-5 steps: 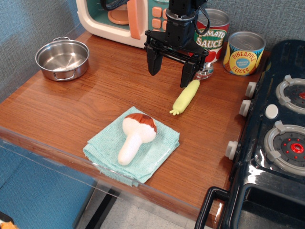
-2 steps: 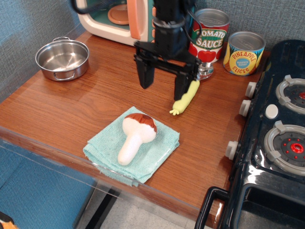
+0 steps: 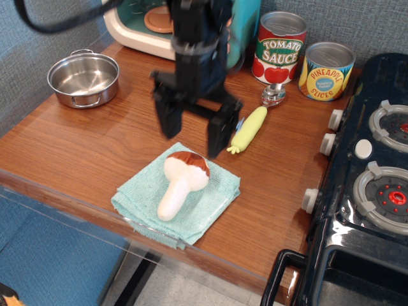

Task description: Place the mushroom inside of the silver pot.

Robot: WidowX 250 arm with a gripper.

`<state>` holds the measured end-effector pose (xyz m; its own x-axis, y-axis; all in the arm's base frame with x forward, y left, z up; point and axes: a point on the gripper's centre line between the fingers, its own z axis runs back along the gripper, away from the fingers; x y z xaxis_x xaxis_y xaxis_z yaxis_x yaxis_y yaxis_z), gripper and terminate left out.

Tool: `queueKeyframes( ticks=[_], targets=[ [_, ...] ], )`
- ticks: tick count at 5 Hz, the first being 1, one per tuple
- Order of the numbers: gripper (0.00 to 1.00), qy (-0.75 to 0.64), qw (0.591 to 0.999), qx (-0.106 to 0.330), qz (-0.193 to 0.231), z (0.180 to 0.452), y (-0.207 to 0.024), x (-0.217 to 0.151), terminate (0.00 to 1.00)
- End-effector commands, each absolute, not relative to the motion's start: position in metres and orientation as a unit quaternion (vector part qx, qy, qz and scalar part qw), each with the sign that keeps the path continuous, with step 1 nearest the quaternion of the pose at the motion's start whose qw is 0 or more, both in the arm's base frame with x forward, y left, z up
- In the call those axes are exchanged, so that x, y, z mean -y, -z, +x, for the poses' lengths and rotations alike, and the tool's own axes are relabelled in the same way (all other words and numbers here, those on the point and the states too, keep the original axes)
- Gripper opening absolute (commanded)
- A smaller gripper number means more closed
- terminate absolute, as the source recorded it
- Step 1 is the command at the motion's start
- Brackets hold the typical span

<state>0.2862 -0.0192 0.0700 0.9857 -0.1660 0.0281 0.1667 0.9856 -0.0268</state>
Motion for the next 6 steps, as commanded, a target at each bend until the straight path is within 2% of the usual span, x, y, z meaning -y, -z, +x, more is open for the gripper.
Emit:
queueKeyframes(
  ticks=[1, 2, 3, 4, 5, 6],
  targets=[
    [1.00, 0.104, 0.994, -0.001, 0.027, 0.286, -0.052, 0.010, 0.00],
    [1.00, 0.105, 0.994, -0.007, 0.025, 0.286, -0.046, 0.011, 0.00],
    [0.00, 0.105, 0.994, -0.009, 0.016, 0.286, -0.041, 0.013, 0.00],
    [0.00, 0.100, 0.995, 0.016, 0.008, 0.289, -0.057, 0.009, 0.00],
    [0.00, 0.075, 0.996, 0.052, 0.010, 0.305, -0.087, -0.005, 0.00],
    [0.00, -0.008, 0.996, 0.089, 0.000, 0.336, -0.110, -0.038, 0.00]
  ],
)
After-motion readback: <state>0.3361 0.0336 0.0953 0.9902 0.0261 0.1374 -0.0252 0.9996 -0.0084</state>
